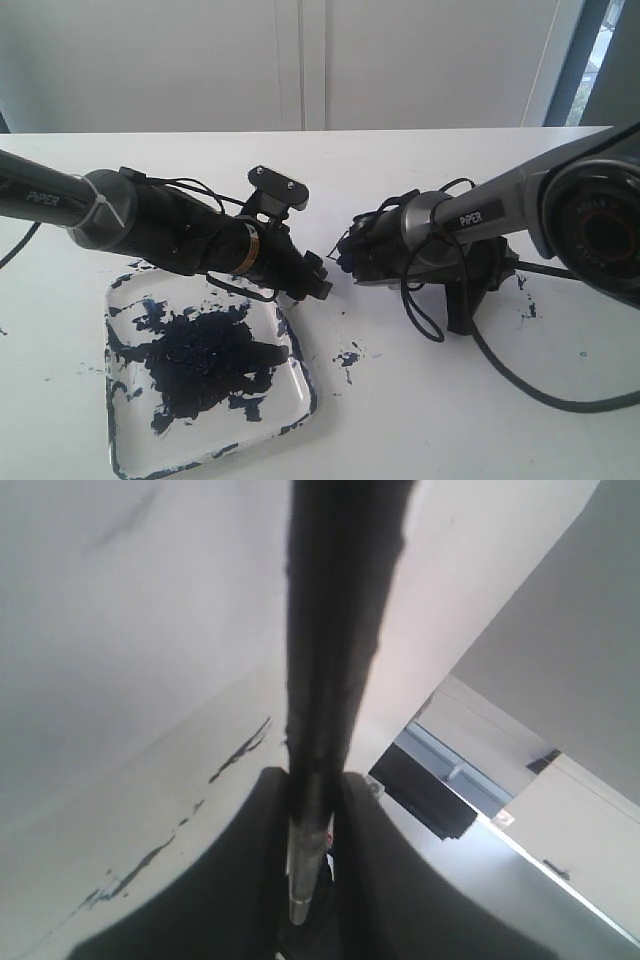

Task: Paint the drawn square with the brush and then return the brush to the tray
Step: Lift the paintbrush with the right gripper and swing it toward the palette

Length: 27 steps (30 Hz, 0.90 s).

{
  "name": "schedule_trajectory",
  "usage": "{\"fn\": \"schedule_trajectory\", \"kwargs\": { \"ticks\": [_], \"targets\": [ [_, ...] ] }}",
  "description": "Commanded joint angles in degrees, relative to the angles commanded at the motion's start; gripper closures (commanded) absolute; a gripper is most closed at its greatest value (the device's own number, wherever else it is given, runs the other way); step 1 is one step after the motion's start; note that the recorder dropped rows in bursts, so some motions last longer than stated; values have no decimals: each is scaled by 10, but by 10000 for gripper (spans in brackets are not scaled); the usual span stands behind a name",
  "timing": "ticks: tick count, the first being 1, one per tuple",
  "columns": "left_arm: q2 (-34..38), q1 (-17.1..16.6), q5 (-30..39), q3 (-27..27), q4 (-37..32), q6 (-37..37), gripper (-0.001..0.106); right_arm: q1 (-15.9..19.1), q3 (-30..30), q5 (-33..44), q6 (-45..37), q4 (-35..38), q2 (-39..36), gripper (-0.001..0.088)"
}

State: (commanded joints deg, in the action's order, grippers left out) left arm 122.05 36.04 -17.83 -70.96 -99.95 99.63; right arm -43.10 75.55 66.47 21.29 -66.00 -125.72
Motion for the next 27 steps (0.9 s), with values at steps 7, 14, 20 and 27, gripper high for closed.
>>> {"fn": "schedule_trajectory", "kwargs": {
  "ticks": [7,14,20,27],
  "targets": [
    [0,0,1,0,0,9,331,6,0,-74,11,81,61,868],
    [0,0,1,0,0,10,331,41,-10,-160,6,193,114,868],
    [0,0,1,0,0,10,331,69,-10,-216,-62,336,174,868],
    [0,0,1,0,0,10,331,107,-10,-228,-202,559,235,868]
  ]
}}
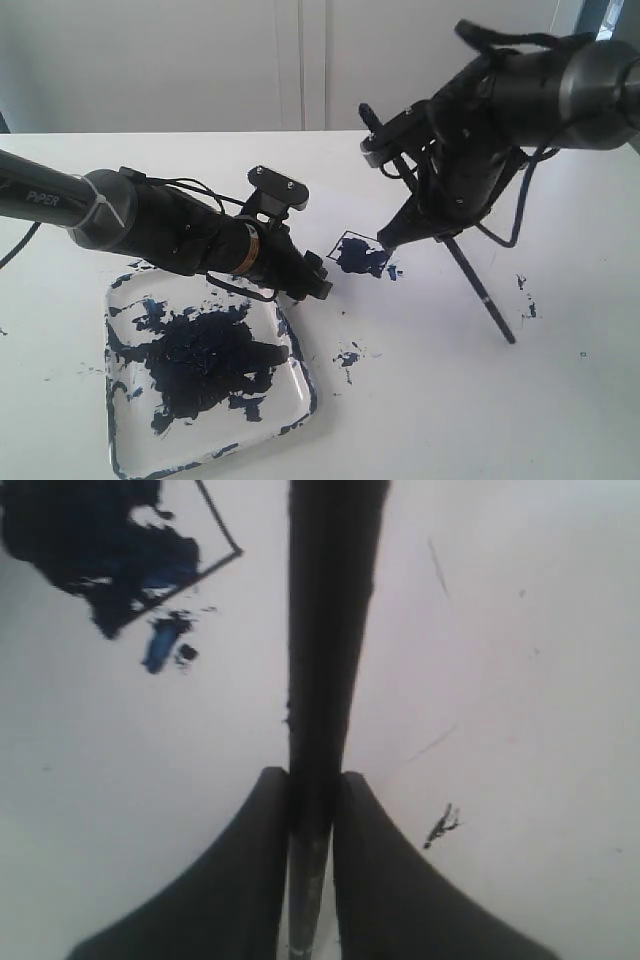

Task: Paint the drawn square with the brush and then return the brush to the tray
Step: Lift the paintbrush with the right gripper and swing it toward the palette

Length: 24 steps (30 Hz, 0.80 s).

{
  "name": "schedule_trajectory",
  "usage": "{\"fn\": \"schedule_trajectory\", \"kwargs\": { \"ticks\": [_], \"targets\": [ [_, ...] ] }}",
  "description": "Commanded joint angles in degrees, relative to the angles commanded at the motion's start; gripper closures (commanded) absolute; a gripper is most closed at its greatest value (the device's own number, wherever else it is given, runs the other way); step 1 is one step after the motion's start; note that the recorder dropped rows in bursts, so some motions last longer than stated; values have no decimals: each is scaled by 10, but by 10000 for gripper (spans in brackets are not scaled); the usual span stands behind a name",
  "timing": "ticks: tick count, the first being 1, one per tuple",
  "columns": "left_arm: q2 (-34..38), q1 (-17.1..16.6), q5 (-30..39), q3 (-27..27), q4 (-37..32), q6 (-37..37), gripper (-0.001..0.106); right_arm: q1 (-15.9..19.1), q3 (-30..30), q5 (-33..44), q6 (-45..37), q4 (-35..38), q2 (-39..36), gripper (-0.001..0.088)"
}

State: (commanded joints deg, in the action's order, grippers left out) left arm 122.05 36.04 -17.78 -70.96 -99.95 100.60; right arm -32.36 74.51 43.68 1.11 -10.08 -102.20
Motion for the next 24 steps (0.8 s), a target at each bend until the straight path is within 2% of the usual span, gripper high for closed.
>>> {"fn": "schedule_trajectory", "kwargs": {
  "ticks": [1,2,6,7,10,11,14,15,18,24],
  "targets": [
    [0,0,0,0,0,0,331,8,0,3,-20,26,5,868],
    [0,0,0,0,0,0,331,24,0,14,-58,90,13,868],
    [0,0,0,0,0,0,331,52,0,52,-127,210,21,868],
    [0,0,0,0,0,0,331,68,0,78,-163,277,21,868],
    [0,0,0,0,0,0,331,97,0,116,-224,402,21,868],
    [0,0,0,0,0,0,331,114,-2,139,-269,506,21,868],
    [0,0,0,0,0,0,331,132,-21,165,-337,659,21,868],
    [0,0,0,0,0,0,331,138,-38,166,-356,702,21,868],
    [0,0,-2,0,0,0,331,146,-86,173,-404,763,21,868],
    [0,0,5,0,0,-1,331,185,-219,217,-557,960,4,868]
  ]
}}
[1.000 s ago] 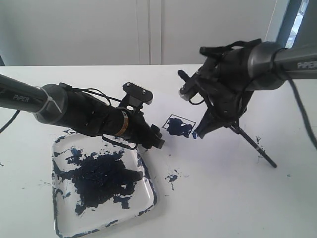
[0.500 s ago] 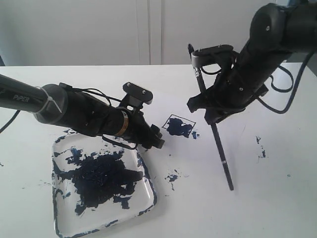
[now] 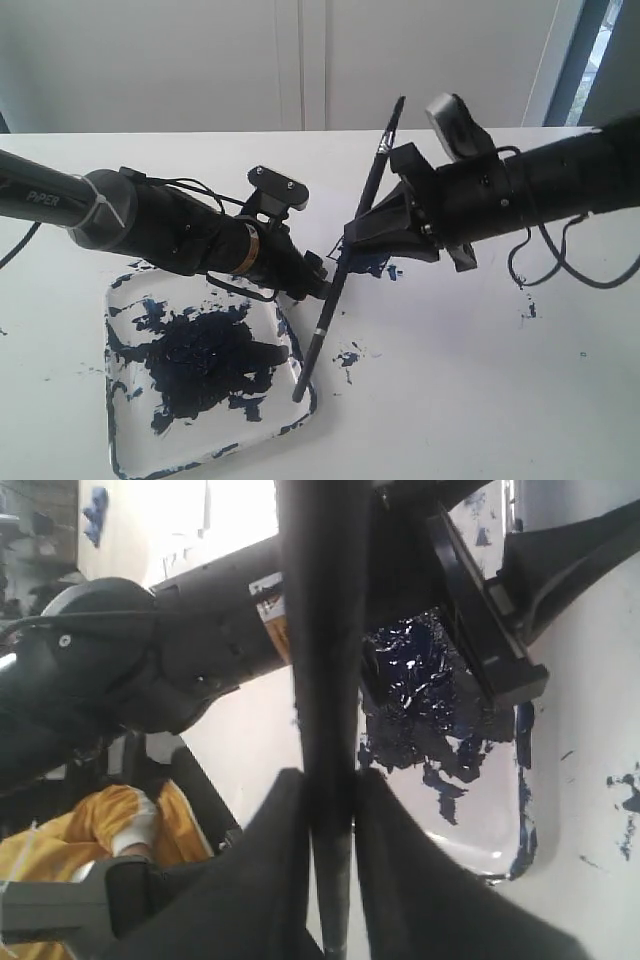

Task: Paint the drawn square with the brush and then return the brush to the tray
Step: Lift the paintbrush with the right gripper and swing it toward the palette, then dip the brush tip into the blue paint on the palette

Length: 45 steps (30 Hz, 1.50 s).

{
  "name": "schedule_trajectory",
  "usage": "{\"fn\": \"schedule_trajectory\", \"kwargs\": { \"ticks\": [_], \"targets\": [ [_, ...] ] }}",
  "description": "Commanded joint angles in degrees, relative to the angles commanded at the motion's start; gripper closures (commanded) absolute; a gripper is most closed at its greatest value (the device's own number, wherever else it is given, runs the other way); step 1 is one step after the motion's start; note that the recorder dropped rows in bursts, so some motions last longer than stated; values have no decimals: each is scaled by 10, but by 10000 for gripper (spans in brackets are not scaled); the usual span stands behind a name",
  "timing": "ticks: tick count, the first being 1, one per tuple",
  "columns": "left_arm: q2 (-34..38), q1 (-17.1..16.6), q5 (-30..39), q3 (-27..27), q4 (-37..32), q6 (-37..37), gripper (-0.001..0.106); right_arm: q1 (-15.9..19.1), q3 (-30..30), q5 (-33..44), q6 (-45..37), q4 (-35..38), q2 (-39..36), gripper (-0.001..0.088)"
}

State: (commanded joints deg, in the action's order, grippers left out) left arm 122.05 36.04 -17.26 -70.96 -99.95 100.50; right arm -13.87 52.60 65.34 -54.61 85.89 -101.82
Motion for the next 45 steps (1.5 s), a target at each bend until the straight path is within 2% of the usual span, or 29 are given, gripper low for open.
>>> {"fn": "schedule_trajectory", "kwargs": {
  "ticks": [5,8,21,28,31,37,40,45],
  "targets": [
    [0,0,3,0,0,0,331,2,-46,44,-74,99,-36,868],
    [0,0,3,0,0,0,331,2,-62,46,-84,141,-67,868],
    [0,0,4,0,0,0,331,1,-69,46,-121,141,-160,868],
    [0,0,4,0,0,0,331,1,-65,46,-130,141,-182,868],
    [0,0,4,0,0,0,331,1,-64,46,-149,141,-178,868],
    [0,0,4,0,0,0,331,1,-43,46,-187,141,-119,868],
    [0,0,4,0,0,0,331,1,-18,-13,-155,82,-84,868],
    [0,0,4,0,0,0,331,1,16,-168,-50,-90,-16,868]
  ]
}}
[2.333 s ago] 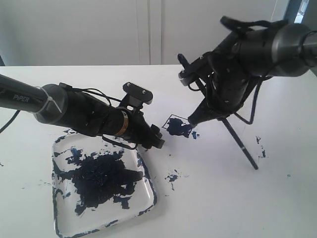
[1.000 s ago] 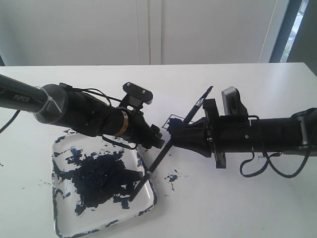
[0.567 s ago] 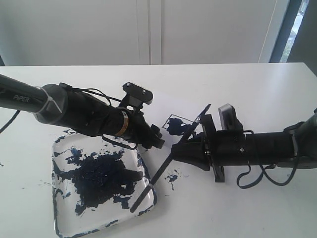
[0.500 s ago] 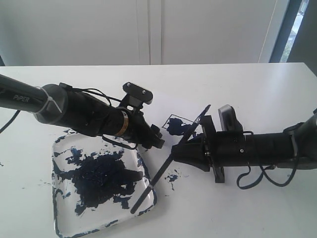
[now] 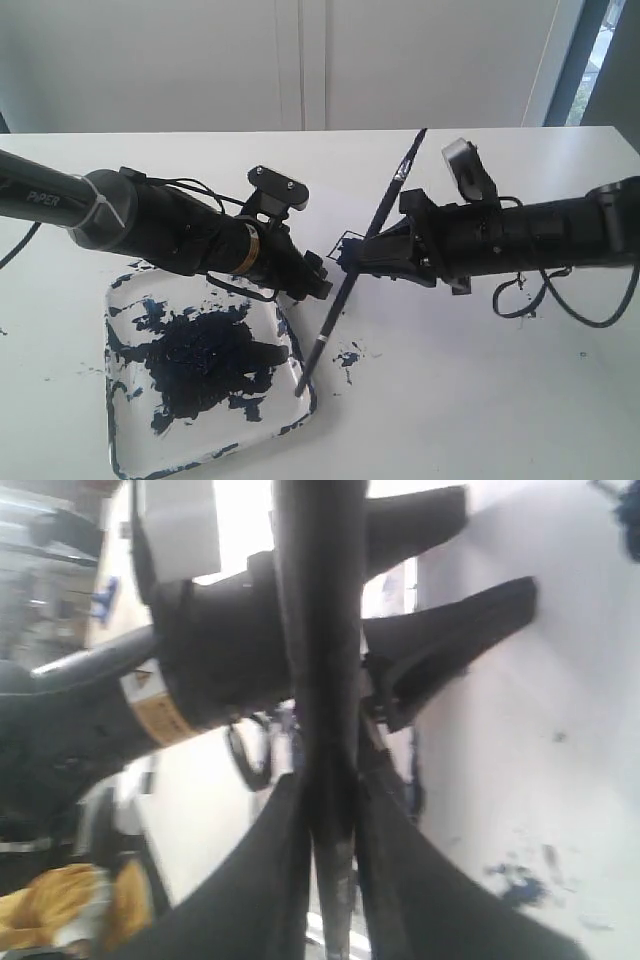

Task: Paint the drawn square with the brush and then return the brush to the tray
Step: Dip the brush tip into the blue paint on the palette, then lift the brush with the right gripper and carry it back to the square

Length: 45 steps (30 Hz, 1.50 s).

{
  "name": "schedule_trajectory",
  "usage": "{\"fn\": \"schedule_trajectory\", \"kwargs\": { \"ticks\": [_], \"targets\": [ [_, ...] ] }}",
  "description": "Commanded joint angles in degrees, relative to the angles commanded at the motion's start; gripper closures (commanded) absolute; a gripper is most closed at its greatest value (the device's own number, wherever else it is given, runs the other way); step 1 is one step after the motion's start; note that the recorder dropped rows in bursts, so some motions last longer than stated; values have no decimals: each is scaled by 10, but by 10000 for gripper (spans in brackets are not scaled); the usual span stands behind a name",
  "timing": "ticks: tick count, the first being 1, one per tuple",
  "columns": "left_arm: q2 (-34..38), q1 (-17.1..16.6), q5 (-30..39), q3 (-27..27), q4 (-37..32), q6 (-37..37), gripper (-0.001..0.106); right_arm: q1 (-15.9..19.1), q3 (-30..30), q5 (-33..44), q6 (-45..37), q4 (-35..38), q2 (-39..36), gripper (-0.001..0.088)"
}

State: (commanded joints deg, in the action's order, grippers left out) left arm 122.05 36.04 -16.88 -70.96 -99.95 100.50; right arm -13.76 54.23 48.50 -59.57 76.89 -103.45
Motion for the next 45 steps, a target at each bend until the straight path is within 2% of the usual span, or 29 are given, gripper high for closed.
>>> {"fn": "schedule_trajectory", "kwargs": {
  "ticks": [7,13,21,28,35,41,45],
  "targets": [
    [0,0,2,0,0,0,331,-2,26,-92,192,-281,85,868],
    [0,0,2,0,0,0,331,-30,42,-139,375,-530,113,868],
    [0,0,0,0,0,0,331,-107,80,-116,651,-895,113,868],
    [0,0,0,0,0,1,331,-173,110,-39,820,-1172,113,868],
    [0,0,0,0,0,1,331,-246,113,65,885,-1383,80,868],
    [0,0,0,0,0,2,331,-298,113,206,914,-1543,-6,868],
    [0,0,0,0,0,3,331,-319,113,215,918,-1627,-69,868]
  ]
}}
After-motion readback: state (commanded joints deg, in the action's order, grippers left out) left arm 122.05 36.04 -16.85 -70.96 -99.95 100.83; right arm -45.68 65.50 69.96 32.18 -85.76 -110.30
